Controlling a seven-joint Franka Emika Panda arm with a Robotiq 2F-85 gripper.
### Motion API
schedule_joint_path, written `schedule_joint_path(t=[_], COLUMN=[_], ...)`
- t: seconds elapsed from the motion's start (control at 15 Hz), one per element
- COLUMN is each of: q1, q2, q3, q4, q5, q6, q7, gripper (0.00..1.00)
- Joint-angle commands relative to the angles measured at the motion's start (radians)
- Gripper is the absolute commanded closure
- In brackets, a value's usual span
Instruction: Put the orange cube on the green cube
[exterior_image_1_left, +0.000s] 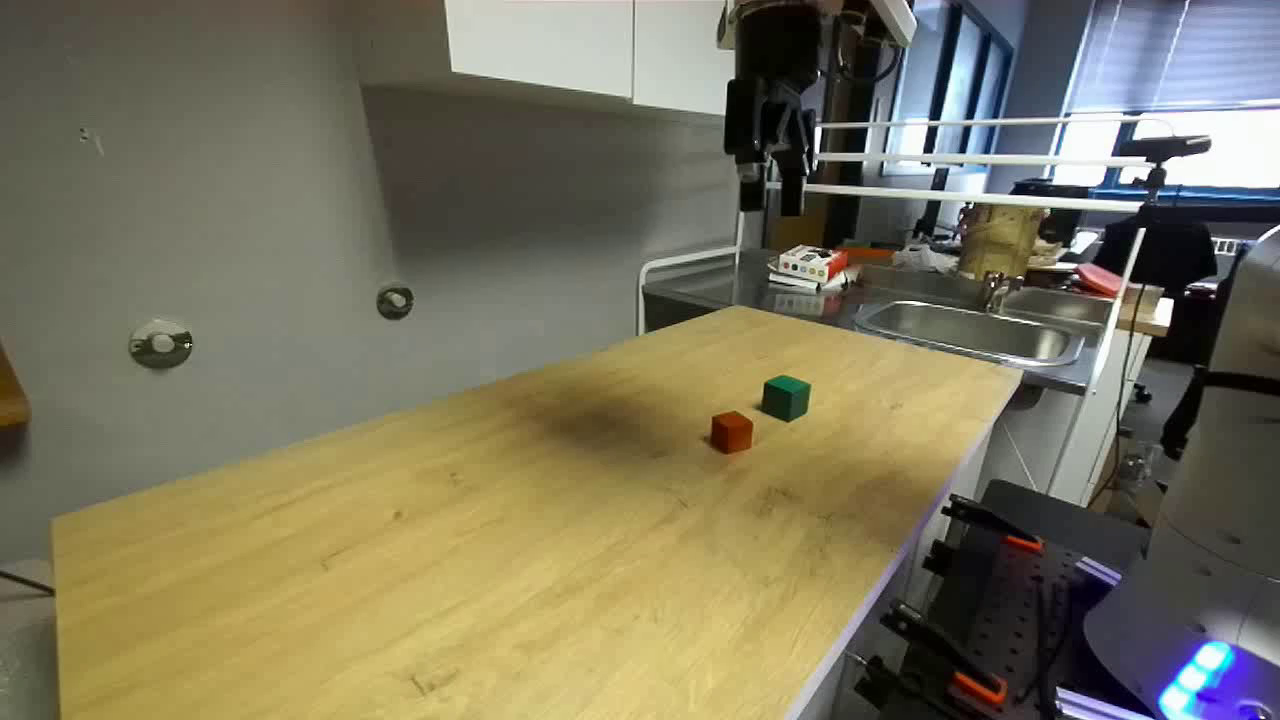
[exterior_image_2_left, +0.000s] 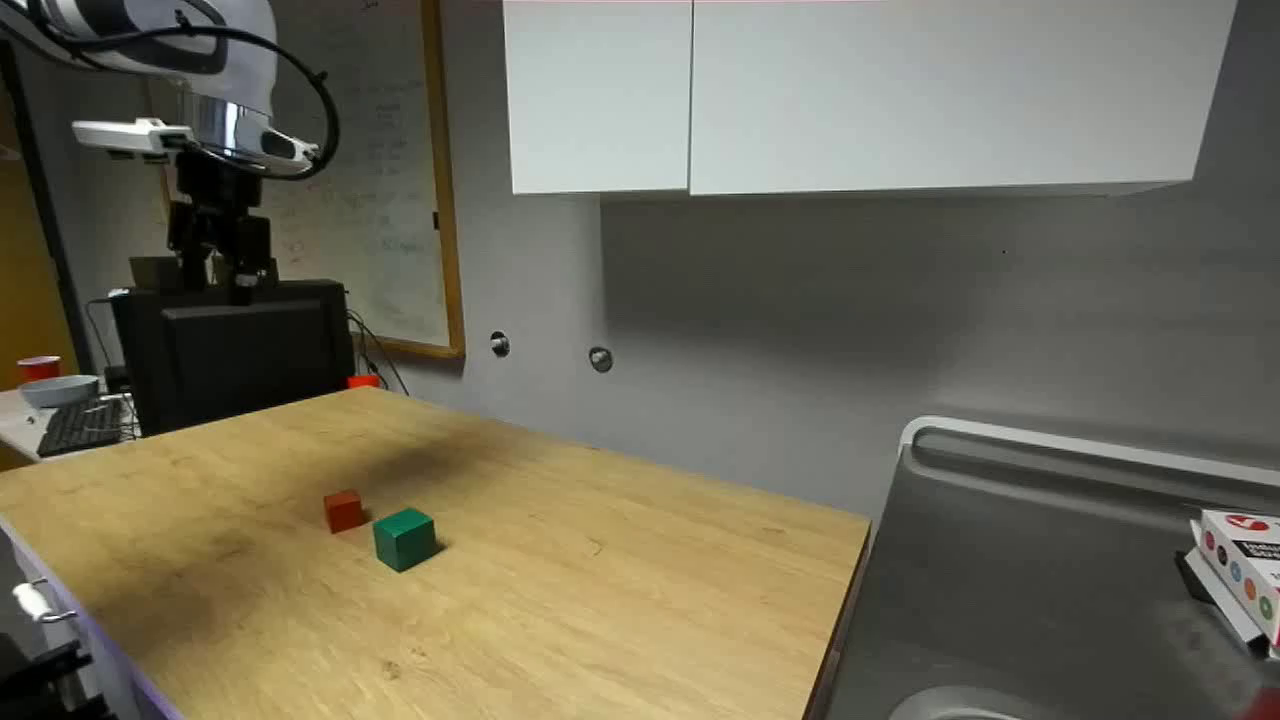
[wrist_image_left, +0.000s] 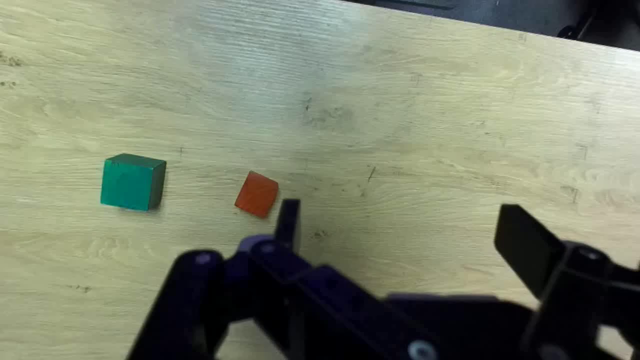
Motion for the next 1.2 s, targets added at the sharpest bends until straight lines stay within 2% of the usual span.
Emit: schedule_joint_path(t=[0.0, 0.67, 0.87, 1.13], q1=[-0.007, -0.021, -0.048, -0.091], q2=[0.0, 0.01, 0.029, 0.057], q3=[0.006, 0.001, -0.009, -0.029], q4=[0.003, 0.004, -0.007, -0.061], q5=[0.002, -0.003, -0.003, 0.0], q6=[-0.002, 0.019, 0.076, 0.236], q7=[-0.002, 0.018, 0.04, 0.073], gripper=[0.0, 0.0, 0.0, 0.0])
